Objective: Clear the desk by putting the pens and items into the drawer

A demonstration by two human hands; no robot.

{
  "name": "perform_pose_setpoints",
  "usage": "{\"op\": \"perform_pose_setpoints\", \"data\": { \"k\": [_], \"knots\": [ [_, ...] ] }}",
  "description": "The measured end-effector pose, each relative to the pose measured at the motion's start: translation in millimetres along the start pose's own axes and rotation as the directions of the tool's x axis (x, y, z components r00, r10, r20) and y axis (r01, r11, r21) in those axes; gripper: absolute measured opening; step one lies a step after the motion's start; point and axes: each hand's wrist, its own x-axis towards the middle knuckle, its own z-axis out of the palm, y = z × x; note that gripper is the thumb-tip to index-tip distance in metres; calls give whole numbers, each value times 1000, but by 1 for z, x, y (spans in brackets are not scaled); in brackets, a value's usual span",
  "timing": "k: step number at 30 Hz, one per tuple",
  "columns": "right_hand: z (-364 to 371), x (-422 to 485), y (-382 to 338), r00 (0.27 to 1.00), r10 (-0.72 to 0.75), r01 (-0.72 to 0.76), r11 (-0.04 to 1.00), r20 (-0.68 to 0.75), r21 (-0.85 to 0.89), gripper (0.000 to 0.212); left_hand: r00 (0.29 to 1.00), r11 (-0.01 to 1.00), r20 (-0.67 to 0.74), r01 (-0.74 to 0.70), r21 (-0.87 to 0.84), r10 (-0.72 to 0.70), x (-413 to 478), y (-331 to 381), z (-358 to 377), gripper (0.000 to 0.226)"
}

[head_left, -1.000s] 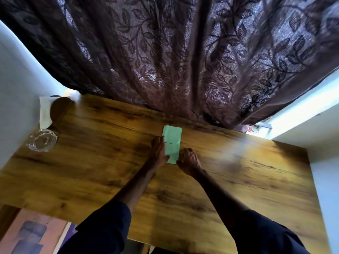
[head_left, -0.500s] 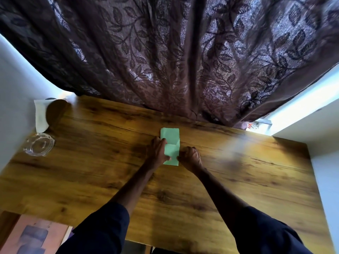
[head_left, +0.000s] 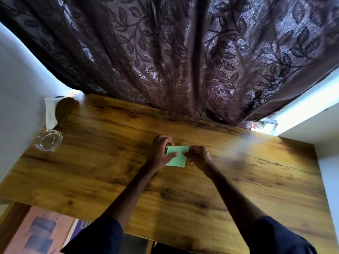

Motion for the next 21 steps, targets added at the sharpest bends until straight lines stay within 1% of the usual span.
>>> {"op": "perform_pose_setpoints", "data": {
  "k": [2,4,5,6,7,9,10,12,14,16,17,18,19,21],
  "knots": [
    [-6,-8,0,998,-52,52,999,38,15,18,1000,999,24,-3,-42,4,-2,6,-6,57],
    [-12,-17,-1,990,-112,107,993,82,56,10,991,998,135,13,-54,-6,-2,17,-14,72],
    [-16,-24,-4,986,-139,132,988,95,77,4,978,998,206,26,-59,-13,-2,26,-19,74],
    [-21,-31,-7,980,-170,159,982,105,102,3,963,997,270,41,-65,-22,-3,37,-26,70],
    [-26,-38,-9,972,-202,187,974,116,124,4,949,996,314,49,-76,-23,-4,47,-30,61],
    [-35,-51,-10,962,-241,219,962,129,164,1,937,995,348,45,-84,-13,-7,63,-35,41],
    [-40,-57,-9,965,-239,217,960,109,178,2,935,995,354,42,-88,-8,-10,71,-36,35],
    [-49,-73,-5,975,-221,211,961,33,180,11,941,994,340,34,-106,4,-20,86,-38,30],
    [-58,-86,4,981,-187,193,973,-57,129,21,947,991,322,35,-128,8,-29,101,-40,24],
    [-67,-103,15,974,-195,202,978,-118,50,36,946,989,323,50,-136,-4,-42,120,-40,22],
    [-72,-112,20,972,-209,212,977,-108,22,45,945,986,328,63,-152,-10,-50,129,-40,22],
    [-75,-122,24,974,-215,217,976,-68,24,51,943,984,331,77,-163,-19,-57,136,-38,22],
    [-77,-131,25,976,-215,215,975,-6,51,48,942,982,334,91,-164,-32,-64,144,-37,22],
    [-80,-157,30,974,-207,197,975,95,105,27,939,980,341,117,-164,-55,-81,159,-32,20]
  ]
}}
